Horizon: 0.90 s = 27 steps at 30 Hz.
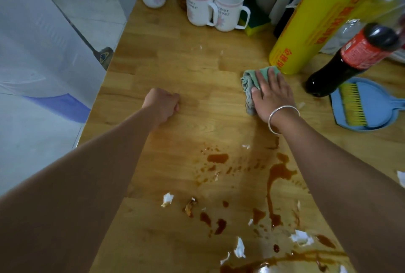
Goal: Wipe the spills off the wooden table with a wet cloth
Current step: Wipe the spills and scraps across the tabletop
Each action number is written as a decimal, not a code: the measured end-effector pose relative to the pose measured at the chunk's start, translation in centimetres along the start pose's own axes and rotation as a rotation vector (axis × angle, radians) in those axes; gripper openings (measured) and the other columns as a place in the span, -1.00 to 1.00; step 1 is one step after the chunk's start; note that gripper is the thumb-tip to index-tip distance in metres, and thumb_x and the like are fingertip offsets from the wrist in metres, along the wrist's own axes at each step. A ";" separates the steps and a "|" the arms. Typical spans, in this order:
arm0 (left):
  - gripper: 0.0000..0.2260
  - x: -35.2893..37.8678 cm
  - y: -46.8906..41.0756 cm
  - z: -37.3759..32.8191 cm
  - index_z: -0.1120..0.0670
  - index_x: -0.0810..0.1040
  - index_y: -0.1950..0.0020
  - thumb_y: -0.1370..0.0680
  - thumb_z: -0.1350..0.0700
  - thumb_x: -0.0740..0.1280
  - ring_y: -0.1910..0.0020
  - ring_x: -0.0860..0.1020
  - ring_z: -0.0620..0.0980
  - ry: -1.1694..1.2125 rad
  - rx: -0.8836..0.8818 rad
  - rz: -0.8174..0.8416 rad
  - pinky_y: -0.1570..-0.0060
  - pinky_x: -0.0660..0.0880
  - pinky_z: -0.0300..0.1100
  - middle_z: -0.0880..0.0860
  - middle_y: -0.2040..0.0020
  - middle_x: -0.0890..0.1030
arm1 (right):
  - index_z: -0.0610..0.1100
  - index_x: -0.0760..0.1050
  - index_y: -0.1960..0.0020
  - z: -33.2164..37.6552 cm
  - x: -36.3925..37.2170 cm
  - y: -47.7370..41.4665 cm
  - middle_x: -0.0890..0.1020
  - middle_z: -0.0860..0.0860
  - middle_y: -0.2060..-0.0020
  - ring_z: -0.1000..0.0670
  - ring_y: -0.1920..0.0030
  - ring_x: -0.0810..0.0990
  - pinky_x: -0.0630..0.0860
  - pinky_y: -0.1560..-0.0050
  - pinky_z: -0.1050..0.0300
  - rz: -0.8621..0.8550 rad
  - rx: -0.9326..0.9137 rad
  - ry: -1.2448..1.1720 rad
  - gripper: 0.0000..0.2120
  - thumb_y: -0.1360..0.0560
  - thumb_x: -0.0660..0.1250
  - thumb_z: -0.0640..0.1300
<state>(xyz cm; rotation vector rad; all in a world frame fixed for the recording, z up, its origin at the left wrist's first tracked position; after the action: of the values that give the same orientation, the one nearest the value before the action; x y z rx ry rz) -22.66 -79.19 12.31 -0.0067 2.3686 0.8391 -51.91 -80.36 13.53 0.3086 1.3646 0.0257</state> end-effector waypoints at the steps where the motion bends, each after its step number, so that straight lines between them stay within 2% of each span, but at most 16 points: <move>1: -0.60 0.1 0.0 0.1 0.08 0.44 0.46 -0.58 0.03 0.26 0.80 0.19 -0.14 0.003 -0.004 -0.001 0.71 0.07 -0.48 -0.10 0.73 0.28 | 0.12 -0.14 -0.56 -0.5 0.2 0.5 -0.15 0.02 -0.56 -0.05 -0.55 -0.19 -0.20 -0.51 -0.01 0.000 -0.001 0.004 -0.48 -0.63 -0.11 0.11; 7: -0.61 0.1 0.0 0.0 0.08 0.46 0.46 -0.57 0.02 0.26 0.73 0.22 -0.08 -0.001 0.010 -0.014 0.69 0.09 -0.45 -0.10 0.72 0.30 | 0.11 -0.17 -0.56 1.3 1.4 4.2 -0.17 0.01 -0.56 -0.07 -0.55 -0.20 -0.22 -0.51 -0.01 -0.024 -0.058 0.071 -0.49 -0.64 -0.14 0.08; 12: -0.61 0.1 0.6 0.3 0.07 0.42 0.45 -0.58 0.02 0.25 0.79 0.20 -0.13 0.024 -0.015 -0.023 0.70 0.09 -0.43 -0.09 0.74 0.31 | 0.09 -0.24 -0.55 7.5 3.0 6.9 -0.24 0.00 -0.55 -0.06 -0.54 -0.28 -0.29 -0.51 0.00 0.033 -0.243 0.098 -0.49 -0.63 -0.20 0.07; 17: -0.61 0.0 2.4 0.8 0.09 0.45 0.45 -0.57 0.03 0.26 0.67 0.28 -0.01 -0.053 0.034 -0.045 0.62 0.19 -0.35 -0.06 0.71 0.33 | 0.11 -0.21 -0.55 11.9 4.8 10.8 -0.24 0.03 -0.55 -0.05 -0.53 -0.30 -0.29 -0.51 -0.01 0.084 -0.454 0.141 -0.50 -0.64 -0.16 0.05; 21: -0.64 -0.9 5.5 3.3 0.12 0.49 0.42 -0.56 0.05 0.25 0.56 0.35 0.06 -0.127 0.063 -0.043 0.49 0.28 -0.25 0.06 0.53 0.43 | 0.16 -0.21 -0.54 12.3 5.3 14.4 -0.22 0.07 -0.55 -0.02 -0.53 -0.29 -0.29 -0.51 0.00 0.132 -0.622 0.200 -0.51 -0.65 -0.16 0.03; 27: -0.60 -2.1 9.9 8.8 0.12 0.50 0.40 -0.60 0.00 0.24 0.53 0.39 0.07 -0.109 -0.021 -0.056 0.47 0.32 -0.24 0.08 0.49 0.45 | 0.20 -0.16 -0.54 11.1 5.8 18.3 -0.22 0.12 -0.54 0.04 -0.53 -0.30 -0.30 -0.51 0.04 0.246 -0.759 0.183 -0.51 -0.65 -0.11 0.03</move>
<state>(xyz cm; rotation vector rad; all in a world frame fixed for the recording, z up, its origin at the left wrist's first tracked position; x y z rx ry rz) -18.13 -66.65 13.75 -0.0350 2.2470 0.8171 -37.10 -63.95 14.11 -0.1740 1.3890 0.7733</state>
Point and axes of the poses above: each hand's wrist, its own y-axis away from the middle knuckle, its own x-axis out of the palm, z = x × y, the point moved 9 cm from there along -y, towards the middle knuckle
